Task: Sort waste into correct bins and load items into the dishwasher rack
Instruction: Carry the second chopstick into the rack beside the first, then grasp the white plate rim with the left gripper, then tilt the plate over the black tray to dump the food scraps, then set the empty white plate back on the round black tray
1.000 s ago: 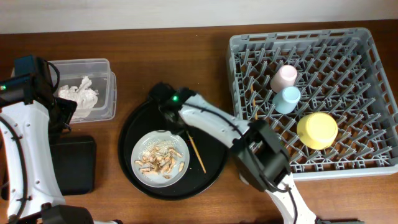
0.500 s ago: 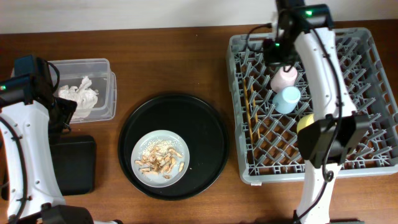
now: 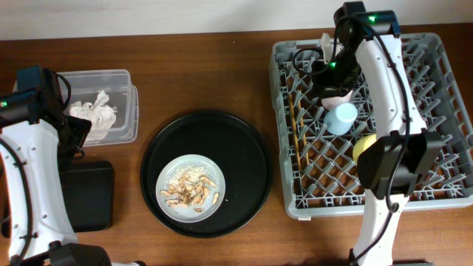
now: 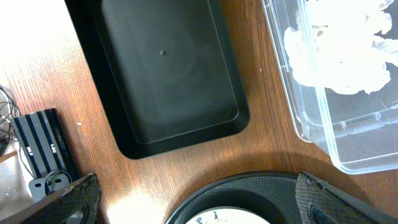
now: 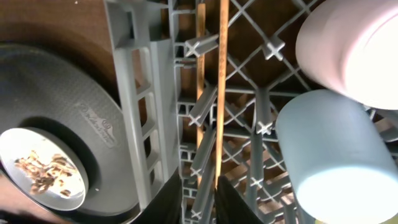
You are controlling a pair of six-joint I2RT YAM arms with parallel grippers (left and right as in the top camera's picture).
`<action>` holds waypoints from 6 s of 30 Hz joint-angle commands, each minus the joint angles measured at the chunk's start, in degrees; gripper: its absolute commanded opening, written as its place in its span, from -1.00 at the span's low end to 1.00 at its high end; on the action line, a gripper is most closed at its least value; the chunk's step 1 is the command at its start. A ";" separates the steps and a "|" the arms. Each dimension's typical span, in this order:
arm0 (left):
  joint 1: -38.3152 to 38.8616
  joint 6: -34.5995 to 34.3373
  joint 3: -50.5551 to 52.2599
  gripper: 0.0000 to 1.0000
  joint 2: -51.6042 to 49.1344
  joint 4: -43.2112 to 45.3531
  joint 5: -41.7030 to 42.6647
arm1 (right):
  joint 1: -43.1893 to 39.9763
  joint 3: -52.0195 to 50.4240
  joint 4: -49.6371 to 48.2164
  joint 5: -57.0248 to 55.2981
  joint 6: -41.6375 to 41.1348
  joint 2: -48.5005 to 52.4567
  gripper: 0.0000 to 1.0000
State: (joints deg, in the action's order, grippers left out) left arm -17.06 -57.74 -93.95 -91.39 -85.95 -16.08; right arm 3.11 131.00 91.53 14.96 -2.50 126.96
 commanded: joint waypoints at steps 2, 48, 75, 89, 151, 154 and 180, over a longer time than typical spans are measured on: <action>-0.26 -0.09 -0.04 0.98 0.39 -0.04 -0.24 | 0.24 -0.17 2.19 0.92 0.57 -8.61 -0.44; 59.23 6.27 25.77 0.29 -4.90 27.06 10.03 | -21.14 -0.46 5.77 -17.18 -2.40 -20.61 0.97; 59.23 4.59 11.28 -0.97 -19.52 10.21 -2.29 | -21.14 -0.46 5.77 -17.18 -2.40 -20.61 0.97; 26.53 13.62 -10.23 -0.97 -19.47 -6.16 -6.54 | -21.14 -0.46 5.77 -17.18 -2.40 -20.61 0.97; -41.29 66.47 -6.95 -0.99 -20.55 -8.02 77.59 | -21.14 -0.46 5.77 -17.18 -2.40 -20.61 0.97; -40.87 65.59 -6.86 -0.99 -20.59 -10.80 74.86 | -21.14 -0.46 5.77 -17.18 -2.40 -20.61 0.97; 36.00 26.91 22.43 -0.97 -3.26 30.75 21.70 | -21.14 -0.46 5.77 -17.16 -2.40 -20.61 0.97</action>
State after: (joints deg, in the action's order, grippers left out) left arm 13.96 -27.18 -72.10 -94.24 -57.19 26.92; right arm -17.87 130.58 96.99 -1.52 -4.54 106.39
